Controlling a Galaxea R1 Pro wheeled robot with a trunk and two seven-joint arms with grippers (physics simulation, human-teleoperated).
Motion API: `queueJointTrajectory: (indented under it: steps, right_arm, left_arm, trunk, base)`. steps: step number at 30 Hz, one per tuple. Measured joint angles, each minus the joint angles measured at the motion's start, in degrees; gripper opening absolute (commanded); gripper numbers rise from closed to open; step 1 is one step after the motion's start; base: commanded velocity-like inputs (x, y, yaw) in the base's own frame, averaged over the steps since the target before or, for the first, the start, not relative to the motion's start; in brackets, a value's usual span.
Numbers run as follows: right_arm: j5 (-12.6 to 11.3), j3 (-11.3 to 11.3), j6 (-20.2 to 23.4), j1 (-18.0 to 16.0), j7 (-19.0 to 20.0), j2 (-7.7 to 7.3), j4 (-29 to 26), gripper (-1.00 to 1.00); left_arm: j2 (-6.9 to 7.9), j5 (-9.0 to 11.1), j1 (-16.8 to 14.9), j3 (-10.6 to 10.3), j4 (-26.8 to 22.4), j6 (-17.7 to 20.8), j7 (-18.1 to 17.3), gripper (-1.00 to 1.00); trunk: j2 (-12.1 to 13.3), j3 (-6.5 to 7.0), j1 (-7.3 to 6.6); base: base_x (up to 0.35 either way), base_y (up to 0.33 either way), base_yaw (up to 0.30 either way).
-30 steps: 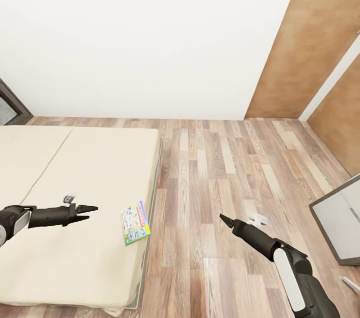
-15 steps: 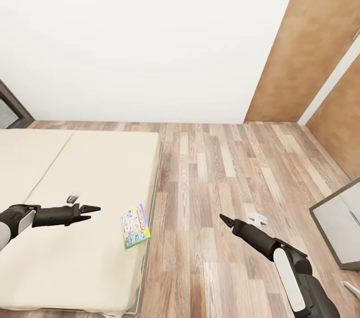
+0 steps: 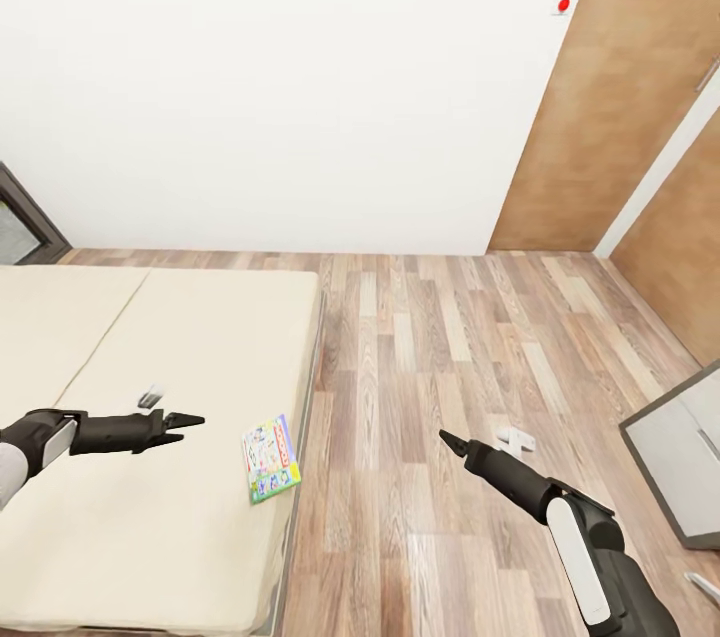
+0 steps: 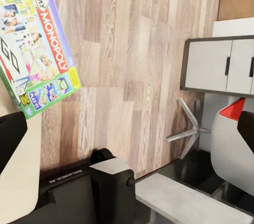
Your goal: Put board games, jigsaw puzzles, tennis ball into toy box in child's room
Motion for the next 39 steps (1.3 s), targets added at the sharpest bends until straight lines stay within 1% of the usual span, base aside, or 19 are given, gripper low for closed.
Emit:
queueJointTrajectory:
  steps: [9, 39]
  right_arm:
    - [0.1, 0.0, -0.1, 0.0, -0.1, 0.04, 0.2, 1.00]
    - [0.1, 0.0, -0.1, 0.0, -0.1, 0.06, 1.1, 1.00]
  left_arm:
    - [-0.25, 0.0, 0.0, 0.0, 0.0, 0.0, 0.9, 1.00]
    - [-0.35, -0.1, 0.0, 0.0, 0.0, 0.0, 0.8, 1.00]
  trunk:
    - [0.0, 0.85, 0.00]
    - [0.0, 3.66, 0.00]
  base:
    - [0.000, 0.000, 0.000]
    - [0.000, 0.000, 0.000]
